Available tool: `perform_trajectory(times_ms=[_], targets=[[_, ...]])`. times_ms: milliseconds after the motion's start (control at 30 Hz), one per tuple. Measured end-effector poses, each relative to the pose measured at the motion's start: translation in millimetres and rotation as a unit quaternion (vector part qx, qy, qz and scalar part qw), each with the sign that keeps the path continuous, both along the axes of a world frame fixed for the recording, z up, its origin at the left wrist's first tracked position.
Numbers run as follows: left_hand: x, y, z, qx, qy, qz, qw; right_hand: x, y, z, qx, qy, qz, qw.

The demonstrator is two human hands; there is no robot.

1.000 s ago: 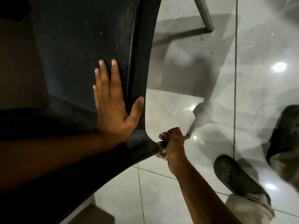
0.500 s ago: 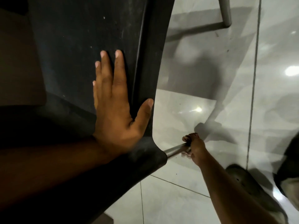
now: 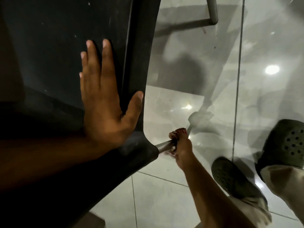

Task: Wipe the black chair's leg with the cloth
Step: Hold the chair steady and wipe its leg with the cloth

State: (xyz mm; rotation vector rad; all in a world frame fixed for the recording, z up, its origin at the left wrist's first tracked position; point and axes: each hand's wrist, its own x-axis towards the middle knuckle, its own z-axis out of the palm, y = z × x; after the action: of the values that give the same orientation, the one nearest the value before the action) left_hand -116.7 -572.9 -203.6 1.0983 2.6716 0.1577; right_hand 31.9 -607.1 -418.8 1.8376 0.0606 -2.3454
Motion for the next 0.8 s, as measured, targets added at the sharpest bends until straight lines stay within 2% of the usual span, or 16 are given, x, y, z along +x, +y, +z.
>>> perform_trajectory(times_ms=[133, 267, 400, 500, 600, 667, 800], targets=[[-3, -4, -1, 0.001, -0.001, -0.011, 1.0, 11, -11, -68, -0.023, -0.027, -0.031, 0.999], [-4, -3, -2, 0.001, -0.004, -0.018, 1.0, 14, -13, -88, -0.033, -0.047, -0.006, 0.998], [-4, -4, -1, -0.005, 0.0, -0.006, 1.0, 4, 1, -39, -0.04, -0.052, 0.052, 0.997], [-2, 2, 0, -0.011, 0.001, 0.001, 1.0, -4, 17, 42, -0.096, 0.024, 0.109, 0.989], [1, 5, 3, -0.013, 0.004, 0.012, 1.0, -5, 15, 90, 0.007, 0.118, 0.109, 0.987], [2, 4, 5, -0.011, 0.005, 0.017, 1.0, -2, 13, 106, 0.006, 0.129, 0.093, 0.987], [1, 3, 2, -0.016, 0.009, 0.012, 1.0, 2, 6, 95, 0.077, 0.133, 0.119, 0.981]])
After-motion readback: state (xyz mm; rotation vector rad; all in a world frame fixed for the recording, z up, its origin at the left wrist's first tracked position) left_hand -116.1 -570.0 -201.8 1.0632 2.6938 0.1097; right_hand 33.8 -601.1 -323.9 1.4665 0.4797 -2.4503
